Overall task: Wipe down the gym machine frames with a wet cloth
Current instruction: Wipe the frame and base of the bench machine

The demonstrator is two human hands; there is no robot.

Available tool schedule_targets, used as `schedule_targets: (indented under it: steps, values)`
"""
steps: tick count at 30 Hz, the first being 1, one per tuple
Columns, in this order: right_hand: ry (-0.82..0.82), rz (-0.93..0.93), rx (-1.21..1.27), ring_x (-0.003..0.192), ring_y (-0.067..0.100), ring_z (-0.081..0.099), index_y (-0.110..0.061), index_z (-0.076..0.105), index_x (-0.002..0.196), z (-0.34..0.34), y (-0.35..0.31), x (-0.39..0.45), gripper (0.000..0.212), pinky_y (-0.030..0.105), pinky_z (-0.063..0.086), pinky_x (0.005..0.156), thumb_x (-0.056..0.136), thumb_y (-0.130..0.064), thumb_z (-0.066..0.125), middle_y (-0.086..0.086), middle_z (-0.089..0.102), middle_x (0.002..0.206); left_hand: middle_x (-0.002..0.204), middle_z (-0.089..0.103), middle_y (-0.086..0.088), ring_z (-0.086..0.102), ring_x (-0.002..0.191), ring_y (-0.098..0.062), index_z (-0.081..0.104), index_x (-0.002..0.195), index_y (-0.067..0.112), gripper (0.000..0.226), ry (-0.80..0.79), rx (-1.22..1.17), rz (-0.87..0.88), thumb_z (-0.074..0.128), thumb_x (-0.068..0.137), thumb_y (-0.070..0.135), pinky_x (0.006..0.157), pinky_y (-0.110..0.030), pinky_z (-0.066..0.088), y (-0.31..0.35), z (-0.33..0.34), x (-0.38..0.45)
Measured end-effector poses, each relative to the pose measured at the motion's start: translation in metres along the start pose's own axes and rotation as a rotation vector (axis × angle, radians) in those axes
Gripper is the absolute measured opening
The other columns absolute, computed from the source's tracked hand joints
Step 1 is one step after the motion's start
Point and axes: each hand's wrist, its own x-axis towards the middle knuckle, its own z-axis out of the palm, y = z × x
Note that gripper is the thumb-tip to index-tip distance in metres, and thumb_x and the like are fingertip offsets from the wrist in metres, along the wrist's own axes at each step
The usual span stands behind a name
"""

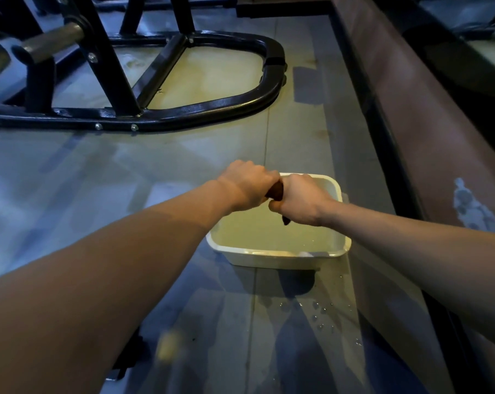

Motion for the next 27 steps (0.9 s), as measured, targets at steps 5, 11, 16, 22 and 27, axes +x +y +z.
schedule_targets:
  steps: [5, 11, 16, 22, 27]
  values:
    - [0.055, 0.006, -0.062, 0.088, 0.021, 0.062, -0.020, 0.061, 0.111, 0.009, 0.012, 0.013, 0.040, 0.037, 0.054, 0.076, 0.082, -0.035, 0.083, 0.002, 0.062, 0.103, 0.114, 0.061, -0.004, 0.061, 0.097, -0.026, 0.049, 0.127, 0.023, 0.030, 0.052, -0.100, -0.141, 0.060, 0.099, 0.026, 0.077, -0.037, 0.047, -0.007, 0.019, -0.001]
    - [0.014, 0.044, 0.046, 0.093, 0.020, 0.062, -0.018, 0.056, 0.117, 0.011, 0.025, 0.025, 0.053, 0.038, 0.055, 0.082, 0.078, -0.038, 0.087, 0.001, 0.063, 0.107, 0.117, 0.054, -0.008, 0.054, 0.108, -0.029, 0.051, 0.126, 0.017, 0.030, 0.166, -0.108, -0.132, 0.061, 0.099, 0.021, 0.072, -0.039, 0.043, -0.014, 0.036, 0.008]
    - [0.058, 0.056, -0.075, 0.097, 0.024, 0.064, -0.024, 0.067, 0.112, 0.014, 0.037, 0.034, 0.033, 0.042, 0.056, 0.082, 0.085, -0.039, 0.080, 0.000, 0.070, 0.102, 0.121, 0.044, -0.009, 0.054, 0.098, -0.032, 0.041, 0.137, 0.023, 0.052, 0.059, -0.190, -0.117, 0.062, 0.092, 0.007, 0.067, -0.042, 0.041, -0.017, 0.058, 0.015]
    - [0.237, 0.212, -0.051, 0.119, 0.034, 0.051, -0.020, 0.065, 0.123, 0.008, 0.025, 0.004, 0.040, 0.043, 0.045, 0.098, 0.090, -0.039, 0.075, 0.006, 0.064, 0.122, 0.105, 0.058, -0.006, 0.063, 0.081, -0.022, 0.040, 0.131, 0.014, 0.060, 0.075, -1.232, -0.519, 0.076, 0.084, 0.004, 0.061, -0.038, 0.055, 0.012, 0.048, -0.013]
    - [0.030, 0.315, -0.151, 0.114, 0.039, 0.054, -0.016, 0.064, 0.122, 0.007, 0.002, -0.048, 0.049, 0.047, 0.047, 0.097, 0.090, -0.053, 0.071, 0.011, 0.063, 0.119, 0.094, 0.070, -0.012, 0.056, 0.058, -0.013, 0.058, 0.126, 0.005, 0.038, -0.190, -1.984, -0.817, 0.075, 0.092, 0.013, 0.049, -0.024, 0.042, 0.027, 0.019, -0.056]
